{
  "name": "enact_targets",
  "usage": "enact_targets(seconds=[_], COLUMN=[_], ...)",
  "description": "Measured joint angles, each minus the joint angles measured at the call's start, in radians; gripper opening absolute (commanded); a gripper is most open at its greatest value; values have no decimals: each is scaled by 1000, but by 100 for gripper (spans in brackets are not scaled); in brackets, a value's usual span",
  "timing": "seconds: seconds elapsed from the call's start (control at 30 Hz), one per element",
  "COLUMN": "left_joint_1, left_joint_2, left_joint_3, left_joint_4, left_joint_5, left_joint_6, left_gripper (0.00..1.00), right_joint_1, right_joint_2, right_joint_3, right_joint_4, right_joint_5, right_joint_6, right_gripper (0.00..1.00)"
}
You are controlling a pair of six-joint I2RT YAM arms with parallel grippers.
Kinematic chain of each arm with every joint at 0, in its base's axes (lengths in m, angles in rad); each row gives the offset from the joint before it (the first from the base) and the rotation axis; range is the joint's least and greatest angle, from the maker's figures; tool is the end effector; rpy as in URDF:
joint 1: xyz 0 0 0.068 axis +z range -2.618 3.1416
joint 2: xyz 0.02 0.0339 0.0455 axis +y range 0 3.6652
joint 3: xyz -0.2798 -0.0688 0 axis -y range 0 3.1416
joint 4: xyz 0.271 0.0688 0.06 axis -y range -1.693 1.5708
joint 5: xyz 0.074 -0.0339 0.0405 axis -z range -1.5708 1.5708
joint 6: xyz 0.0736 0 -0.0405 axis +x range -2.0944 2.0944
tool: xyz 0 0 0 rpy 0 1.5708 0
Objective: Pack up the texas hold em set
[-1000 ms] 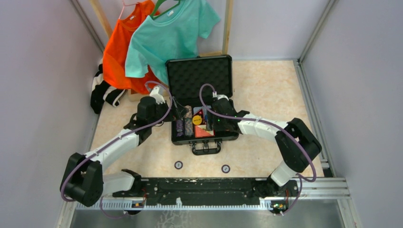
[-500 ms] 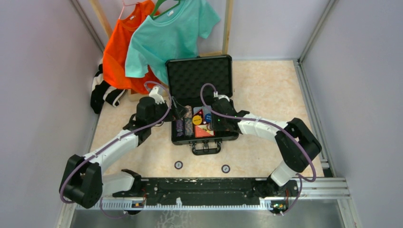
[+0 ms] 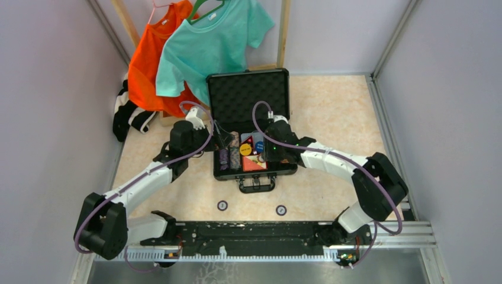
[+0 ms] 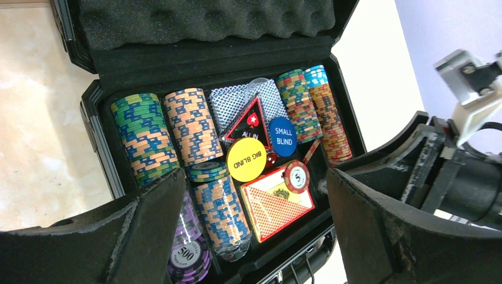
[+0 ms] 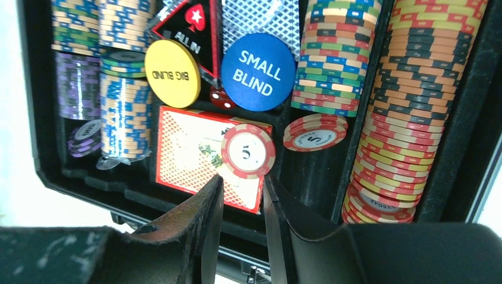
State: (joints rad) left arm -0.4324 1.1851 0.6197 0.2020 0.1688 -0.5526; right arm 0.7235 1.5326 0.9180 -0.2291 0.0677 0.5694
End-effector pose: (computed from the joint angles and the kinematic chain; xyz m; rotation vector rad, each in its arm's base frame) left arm 0.2787 -0.1423 0.2261 -0.0037 2.0175 -0.8069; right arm 0.2756 0.2368 0.1757 -0.1588 2.4713 0.5005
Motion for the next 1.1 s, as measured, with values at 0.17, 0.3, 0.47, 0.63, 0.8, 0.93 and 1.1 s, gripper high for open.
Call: enact_targets(seconds=[0.17,0.3,0.47,0.63,0.8,0.93,1.1], left_joint_1=[-2,-5,-4,-5,-5,-5,-5], left_joint_2=[0,0,-3,-9,-9,-9,-9], left_joint_3=[0,0,0,0,-1,-2,-2], left_joint_4=[0,0,0,0,0,0,0], left_joint_5=[0,-1,-13,-21,-23,-23,-23], left_joint_6=[0,1,4,5,5,5,5], left_gripper=[94,94,94,94,94,94,93], right_joint_1=[0,0,0,0,0,0,0], right_joint_2=[-34,-19,45,120,177,196,199], right_joint_3=[2,24,74,118,137,137,137], right_joint_4=[5,2,16,26,33,35,37], right_joint_5=[-2,-6,-12,-14,-12,-11,-9], right_joint_6=[-16,-27,-35,-45,-53,-53,-53], right_gripper=[13,7,6,6,7,7,7])
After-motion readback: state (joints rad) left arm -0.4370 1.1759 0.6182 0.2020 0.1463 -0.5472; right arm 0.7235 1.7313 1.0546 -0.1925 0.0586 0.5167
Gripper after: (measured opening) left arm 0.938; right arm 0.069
